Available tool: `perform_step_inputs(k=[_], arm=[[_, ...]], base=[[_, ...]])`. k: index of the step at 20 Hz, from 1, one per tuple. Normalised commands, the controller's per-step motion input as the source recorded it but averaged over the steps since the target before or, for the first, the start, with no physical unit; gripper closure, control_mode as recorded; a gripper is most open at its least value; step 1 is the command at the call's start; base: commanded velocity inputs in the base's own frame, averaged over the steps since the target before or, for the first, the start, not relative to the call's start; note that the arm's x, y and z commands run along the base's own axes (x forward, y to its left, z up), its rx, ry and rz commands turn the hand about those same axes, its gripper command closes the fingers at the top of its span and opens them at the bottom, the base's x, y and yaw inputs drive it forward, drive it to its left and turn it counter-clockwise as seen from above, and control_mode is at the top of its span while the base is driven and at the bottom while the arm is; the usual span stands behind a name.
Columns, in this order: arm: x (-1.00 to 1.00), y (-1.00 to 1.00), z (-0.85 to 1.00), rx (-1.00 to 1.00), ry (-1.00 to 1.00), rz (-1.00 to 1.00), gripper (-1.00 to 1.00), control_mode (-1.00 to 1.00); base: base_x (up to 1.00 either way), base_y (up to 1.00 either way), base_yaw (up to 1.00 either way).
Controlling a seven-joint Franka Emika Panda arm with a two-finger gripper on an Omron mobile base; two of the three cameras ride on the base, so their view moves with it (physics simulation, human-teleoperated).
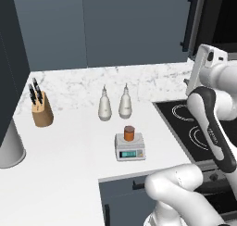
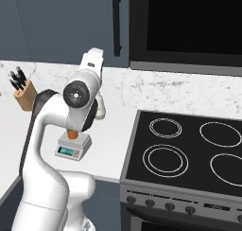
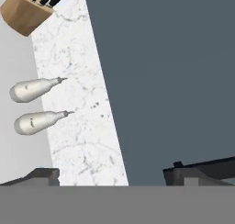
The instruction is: Pick the jam and place it on the digital scale for weighing, and close the cabinet.
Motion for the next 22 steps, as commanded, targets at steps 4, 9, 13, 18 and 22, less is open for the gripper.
perform_step_inputs(k=[4, 9, 13, 18, 22], arm=[[0.42, 0.03, -0.23, 0.00, 0.09, 0.08, -1.00, -1.00], [0.46, 0.07, 0.20, 0.00, -0.10, 0.07, -1.00, -1.00], [0.94, 0.20, 0.00, 0.00, 0.01, 0.07, -1.00, -1.00], [1.00, 0.53, -0.36, -0.01, 0.36, 0.05, -1.00, -1.00], [1.00, 0.56, -0.38, -0.04, 0.45, 0.00, -1.00, -1.00]], base=[[0.00, 0.00, 0.00], [0.00, 0.00, 0.00], [0.00, 0.00, 0.00], [0.00, 0.00, 0.00], [0.00, 0.00, 0.00]])
